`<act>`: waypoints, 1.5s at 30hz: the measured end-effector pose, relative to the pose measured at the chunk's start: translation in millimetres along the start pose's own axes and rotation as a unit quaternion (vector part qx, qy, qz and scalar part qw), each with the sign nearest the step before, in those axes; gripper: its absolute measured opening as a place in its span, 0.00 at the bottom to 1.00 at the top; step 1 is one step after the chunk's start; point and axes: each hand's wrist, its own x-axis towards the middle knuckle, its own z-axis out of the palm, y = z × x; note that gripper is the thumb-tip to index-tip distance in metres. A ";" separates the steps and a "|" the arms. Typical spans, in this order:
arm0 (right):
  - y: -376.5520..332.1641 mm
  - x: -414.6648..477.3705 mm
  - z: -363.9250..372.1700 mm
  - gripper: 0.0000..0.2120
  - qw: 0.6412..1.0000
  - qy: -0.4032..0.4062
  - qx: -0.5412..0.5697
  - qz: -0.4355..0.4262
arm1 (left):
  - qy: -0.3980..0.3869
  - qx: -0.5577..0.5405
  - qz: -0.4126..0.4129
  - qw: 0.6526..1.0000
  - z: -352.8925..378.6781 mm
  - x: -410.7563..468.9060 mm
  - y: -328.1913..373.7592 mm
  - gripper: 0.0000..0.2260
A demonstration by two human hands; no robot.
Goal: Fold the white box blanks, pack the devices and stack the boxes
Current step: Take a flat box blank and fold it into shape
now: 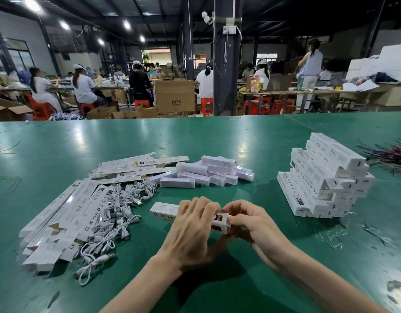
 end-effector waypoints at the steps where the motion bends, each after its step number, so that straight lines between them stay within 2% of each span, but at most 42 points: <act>1: 0.2 0.5 -0.3 0.09 1.000 0.003 -0.003 0.002 | -0.012 -0.007 0.004 1.000 0.1 -0.7 -1.3 0.19; 4: -1.1 2.0 -1.2 0.10 1.000 0.009 -0.007 0.002 | -0.026 -0.033 0.007 0.999 0.9 -1.9 -3.5 0.17; 8: -3.1 4.1 -3.9 0.08 1.000 -0.001 0.020 0.002 | -0.006 -0.057 -0.012 0.998 2.6 -1.6 -4.5 0.14; 11: -3.2 4.6 -6.5 0.05 0.999 -0.031 0.016 0.021 | 0.019 -0.067 -0.022 0.997 4.4 -1.6 -3.7 0.13; 15: -1.4 2.6 -5.4 0.07 0.995 -0.082 0.014 0.052 | 0.041 -0.077 -0.022 0.996 3.6 -1.8 -2.4 0.13; 19: -0.5 1.8 -5.8 0.08 0.994 -0.088 0.030 0.057 | 0.049 -0.090 -0.012 0.995 2.0 -2.8 -1.2 0.13; 26: -11.2 4.3 -16.2 0.19 0.974 -0.134 0.103 0.148 | 0.081 -0.134 0.017 0.987 3.7 -5.1 3.9 0.14; 28: -10.2 4.0 -15.5 0.19 0.979 -0.128 0.086 0.134 | 0.090 -0.141 0.018 0.986 4.0 -5.0 4.8 0.16; 30: -8.3 2.4 -12.3 0.18 0.985 -0.119 0.057 0.107 | 0.091 -0.139 0.023 0.986 3.0 -5.3 4.8 0.12; 34: -4.9 0.2 -7.9 0.12 0.991 -0.108 0.011 0.073 | 0.073 -0.142 0.016 0.987 4.1 -6.1 4.0 0.10; 37: -6.8 0.1 -8.3 0.13 0.987 -0.133 0.036 0.077 | 0.075 -0.194 -0.031 0.978 5.7 -5.2 3.4 0.17; 40: -7.4 0.1 -8.1 0.17 0.985 -0.143 0.067 0.065 | 0.069 -0.201 -0.040 0.976 7.0 -4.8 1.0 0.22; 43: -5.9 1.4 -7.8 0.16 0.990 -0.106 0.072 0.059 | 0.061 -0.196 -0.057 0.977 7.1 -5.4 -1.6 0.22; 45: -6.5 3.9 -10.0 0.14 0.991 -0.079 0.084 0.064 | 0.051 -0.159 -0.070 0.983 5.6 -4.8 -6.4 0.17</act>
